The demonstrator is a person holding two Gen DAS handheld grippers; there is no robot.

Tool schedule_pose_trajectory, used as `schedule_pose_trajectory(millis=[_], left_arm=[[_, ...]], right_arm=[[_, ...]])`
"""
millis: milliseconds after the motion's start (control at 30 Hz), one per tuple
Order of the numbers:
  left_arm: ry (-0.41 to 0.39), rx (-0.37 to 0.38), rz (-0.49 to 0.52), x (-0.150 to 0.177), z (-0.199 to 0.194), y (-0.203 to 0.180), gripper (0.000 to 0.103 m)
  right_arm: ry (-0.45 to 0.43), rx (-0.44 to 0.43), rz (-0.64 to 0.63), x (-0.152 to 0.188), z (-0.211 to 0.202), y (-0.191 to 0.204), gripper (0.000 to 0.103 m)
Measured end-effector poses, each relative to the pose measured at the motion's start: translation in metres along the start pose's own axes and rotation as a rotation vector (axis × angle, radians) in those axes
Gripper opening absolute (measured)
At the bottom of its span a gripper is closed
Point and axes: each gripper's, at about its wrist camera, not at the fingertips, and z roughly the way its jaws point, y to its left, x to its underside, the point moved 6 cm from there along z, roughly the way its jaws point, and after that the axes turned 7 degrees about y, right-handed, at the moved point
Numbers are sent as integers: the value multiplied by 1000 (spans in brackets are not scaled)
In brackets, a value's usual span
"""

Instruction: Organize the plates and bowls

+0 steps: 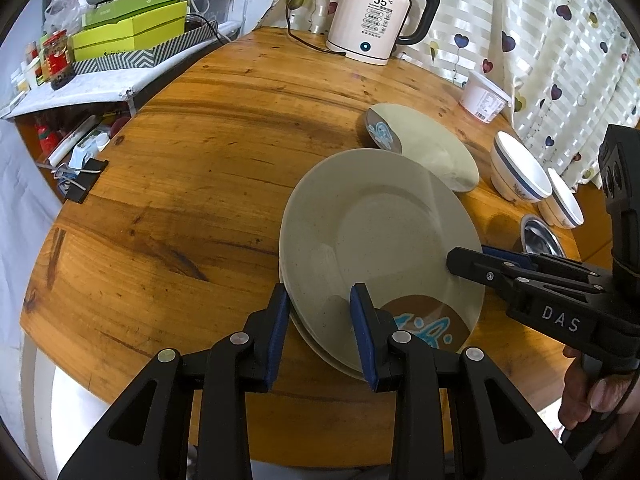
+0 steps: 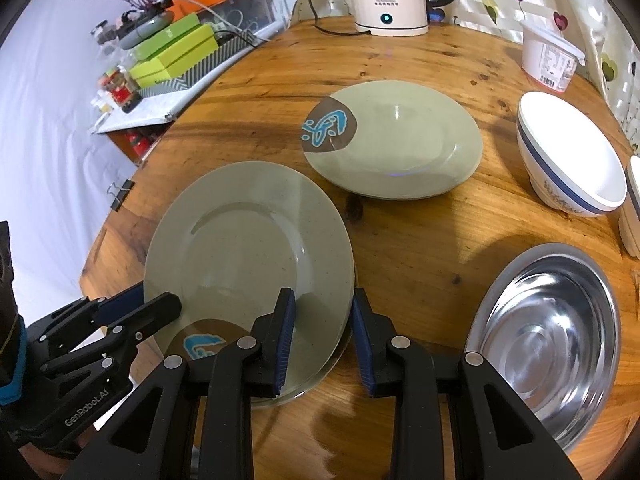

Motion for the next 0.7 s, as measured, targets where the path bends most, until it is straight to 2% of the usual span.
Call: schedule_pose_trajectory(millis=[500, 700], left_arm=[[4, 7, -7, 0, 0, 1, 32], [-26, 28, -32, -7, -6, 10, 34]], right_arm=[[-16, 2, -4, 0, -2, 1, 30], [-26, -5, 4, -2, -3, -3, 30]])
